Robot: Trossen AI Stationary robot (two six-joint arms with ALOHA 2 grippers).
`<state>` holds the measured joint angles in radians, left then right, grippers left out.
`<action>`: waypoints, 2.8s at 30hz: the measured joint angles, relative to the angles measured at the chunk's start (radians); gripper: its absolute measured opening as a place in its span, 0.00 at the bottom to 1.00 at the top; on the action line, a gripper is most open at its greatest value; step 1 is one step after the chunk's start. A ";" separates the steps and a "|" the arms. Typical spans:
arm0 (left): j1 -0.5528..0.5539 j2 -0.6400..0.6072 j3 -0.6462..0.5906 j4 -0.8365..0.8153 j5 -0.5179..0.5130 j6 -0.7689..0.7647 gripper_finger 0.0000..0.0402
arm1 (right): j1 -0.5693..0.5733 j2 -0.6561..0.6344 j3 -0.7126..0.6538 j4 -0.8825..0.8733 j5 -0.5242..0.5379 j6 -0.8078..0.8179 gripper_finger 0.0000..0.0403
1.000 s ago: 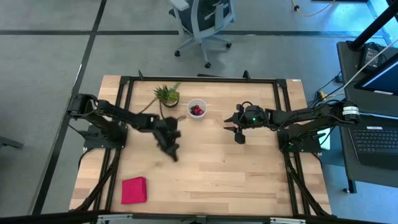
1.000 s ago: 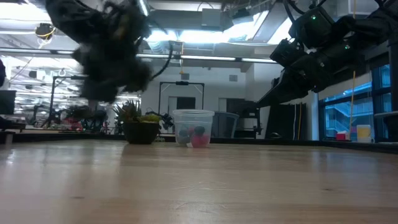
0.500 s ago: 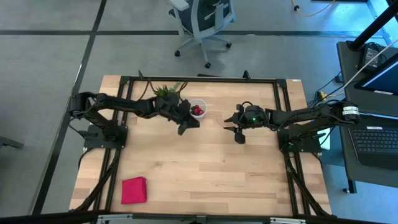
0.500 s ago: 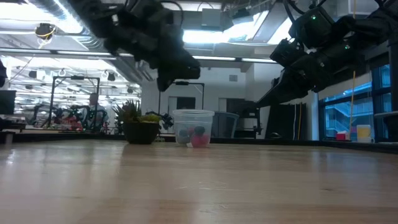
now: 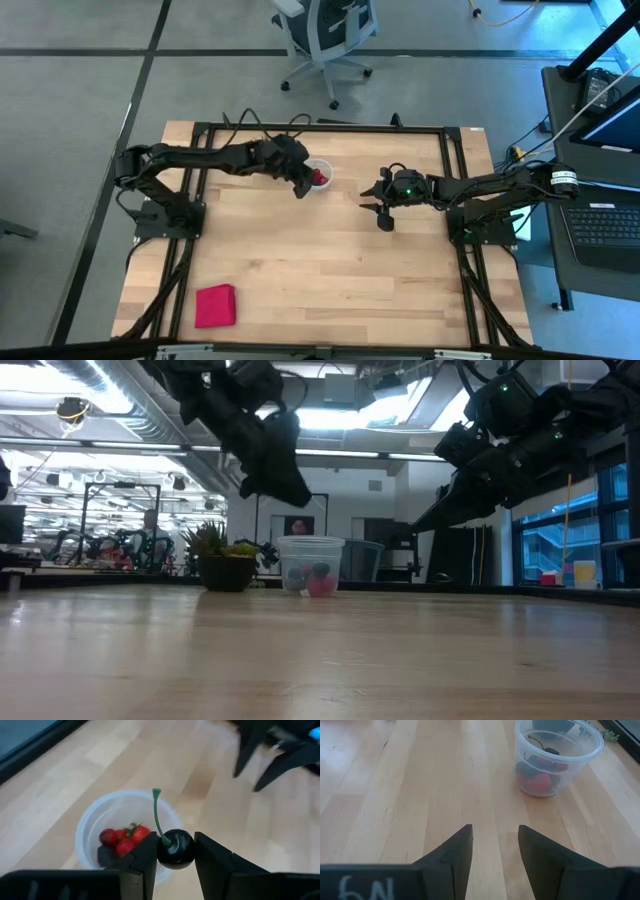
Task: Pick and placing Produce into tupperware
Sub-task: Put the black cherry into the transparent container, then return to Home Position
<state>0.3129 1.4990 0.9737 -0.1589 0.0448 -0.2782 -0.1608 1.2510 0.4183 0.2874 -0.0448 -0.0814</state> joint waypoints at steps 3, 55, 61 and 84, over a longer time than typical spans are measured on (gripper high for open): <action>0.005 0.040 0.000 0.008 -0.001 0.001 0.26 | 0.000 0.000 0.000 0.005 0.000 0.000 0.40; 0.024 0.225 0.121 -0.068 -0.084 0.051 0.29 | 0.000 0.000 0.000 0.014 0.000 -0.002 0.40; 0.024 0.225 0.121 -0.064 -0.084 0.051 0.29 | 0.000 0.000 0.000 0.014 0.000 0.023 0.40; -0.016 -0.072 0.031 0.033 -0.081 0.266 0.53 | 0.000 -0.004 0.000 0.009 0.000 -0.008 0.40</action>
<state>0.2970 1.4272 1.0048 -0.1262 -0.0360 -0.0120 -0.1604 1.2469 0.4183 0.2964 -0.0452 -0.0893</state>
